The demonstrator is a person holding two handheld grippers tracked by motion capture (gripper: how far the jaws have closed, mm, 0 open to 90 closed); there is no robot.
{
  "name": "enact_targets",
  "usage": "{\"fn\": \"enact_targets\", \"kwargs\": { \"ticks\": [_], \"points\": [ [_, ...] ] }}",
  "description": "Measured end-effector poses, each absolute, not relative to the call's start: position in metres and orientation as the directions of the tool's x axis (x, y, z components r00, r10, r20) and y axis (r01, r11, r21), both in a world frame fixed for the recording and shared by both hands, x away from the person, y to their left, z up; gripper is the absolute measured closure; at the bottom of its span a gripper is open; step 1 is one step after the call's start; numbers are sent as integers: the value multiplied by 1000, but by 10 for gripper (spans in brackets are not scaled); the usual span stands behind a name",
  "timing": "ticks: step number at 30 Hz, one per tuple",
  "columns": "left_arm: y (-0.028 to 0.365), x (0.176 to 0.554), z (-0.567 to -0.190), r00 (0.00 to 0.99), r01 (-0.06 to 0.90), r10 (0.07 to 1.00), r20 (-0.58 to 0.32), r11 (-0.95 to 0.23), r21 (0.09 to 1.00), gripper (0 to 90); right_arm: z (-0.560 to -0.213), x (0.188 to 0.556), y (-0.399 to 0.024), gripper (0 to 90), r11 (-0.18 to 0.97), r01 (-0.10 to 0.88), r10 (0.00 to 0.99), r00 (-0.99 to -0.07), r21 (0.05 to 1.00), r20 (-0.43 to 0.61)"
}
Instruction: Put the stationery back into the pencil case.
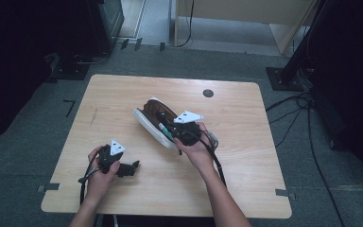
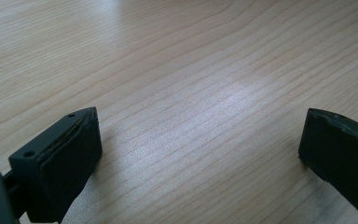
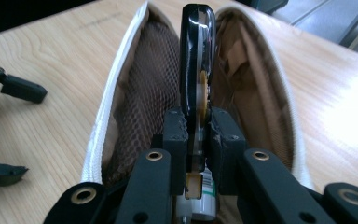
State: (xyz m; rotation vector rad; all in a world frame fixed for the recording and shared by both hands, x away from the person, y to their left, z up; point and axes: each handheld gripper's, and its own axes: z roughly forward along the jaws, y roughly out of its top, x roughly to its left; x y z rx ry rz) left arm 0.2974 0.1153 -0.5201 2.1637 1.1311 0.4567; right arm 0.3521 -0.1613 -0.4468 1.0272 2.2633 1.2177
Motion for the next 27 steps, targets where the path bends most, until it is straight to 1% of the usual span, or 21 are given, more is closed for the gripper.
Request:
{"fn": "enact_targets", "kwargs": {
  "ticks": [14, 27],
  "points": [
    [115, 297, -520, 570, 598, 822, 9, -422, 682, 0, -460, 359, -156, 786, 387, 514, 779, -627, 765, 27],
    [115, 297, -520, 568, 599, 823, 8, -420, 682, 0, -466, 360, -151, 785, 423, 547, 781, -624, 722, 16]
  ]
}}
